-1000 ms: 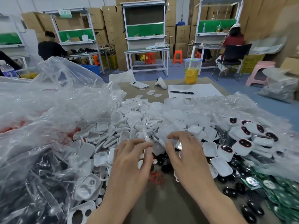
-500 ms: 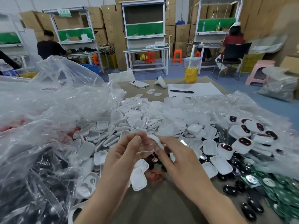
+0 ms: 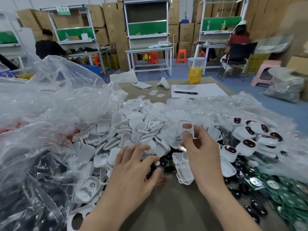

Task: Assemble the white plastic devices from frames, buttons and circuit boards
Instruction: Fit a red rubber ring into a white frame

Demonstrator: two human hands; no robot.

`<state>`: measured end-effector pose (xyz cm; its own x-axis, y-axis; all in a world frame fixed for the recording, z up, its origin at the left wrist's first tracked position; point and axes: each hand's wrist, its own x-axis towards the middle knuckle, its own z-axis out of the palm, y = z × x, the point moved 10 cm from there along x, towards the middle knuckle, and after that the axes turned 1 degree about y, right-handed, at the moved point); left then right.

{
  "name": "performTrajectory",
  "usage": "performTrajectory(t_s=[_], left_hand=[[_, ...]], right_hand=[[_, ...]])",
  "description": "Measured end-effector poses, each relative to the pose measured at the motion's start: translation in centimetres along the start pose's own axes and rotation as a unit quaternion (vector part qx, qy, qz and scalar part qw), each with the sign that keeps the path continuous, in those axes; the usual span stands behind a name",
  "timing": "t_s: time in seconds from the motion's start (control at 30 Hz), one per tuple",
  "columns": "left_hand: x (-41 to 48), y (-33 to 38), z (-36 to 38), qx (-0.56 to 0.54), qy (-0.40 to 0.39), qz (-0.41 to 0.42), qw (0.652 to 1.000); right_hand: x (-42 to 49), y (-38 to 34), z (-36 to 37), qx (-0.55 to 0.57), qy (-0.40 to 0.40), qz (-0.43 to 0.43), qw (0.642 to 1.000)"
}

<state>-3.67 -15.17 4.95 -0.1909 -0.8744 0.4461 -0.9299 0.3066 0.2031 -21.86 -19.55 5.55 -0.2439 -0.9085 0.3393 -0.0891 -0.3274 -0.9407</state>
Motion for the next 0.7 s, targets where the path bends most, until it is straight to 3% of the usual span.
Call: performTrajectory(t_s=[0.23, 0.4, 0.6, 0.7], left_hand=[[-0.2, -0.1, -0.6, -0.068, -0.016, 0.028, 0.997], [-0.8, 0.6, 0.7, -0.041, -0.093, 0.055, 0.993], [-1.1, 1.7, -1.2, -0.114, -0.056, 0.078, 0.989], [-1.7, 3.6, -0.7, -0.105, -0.087, 0.124, 0.983]], right_hand=[[0.0, 0.4, 0.1, 0.002, -0.009, 0.009, 1.0], [0.0, 0.5, 0.4, 0.011, -0.017, 0.017, 1.0], [-0.1, 0.6, 0.9, 0.012, -0.034, 0.024, 0.999], [0.0, 0.8, 0.8, 0.012, -0.035, 0.03, 0.999]])
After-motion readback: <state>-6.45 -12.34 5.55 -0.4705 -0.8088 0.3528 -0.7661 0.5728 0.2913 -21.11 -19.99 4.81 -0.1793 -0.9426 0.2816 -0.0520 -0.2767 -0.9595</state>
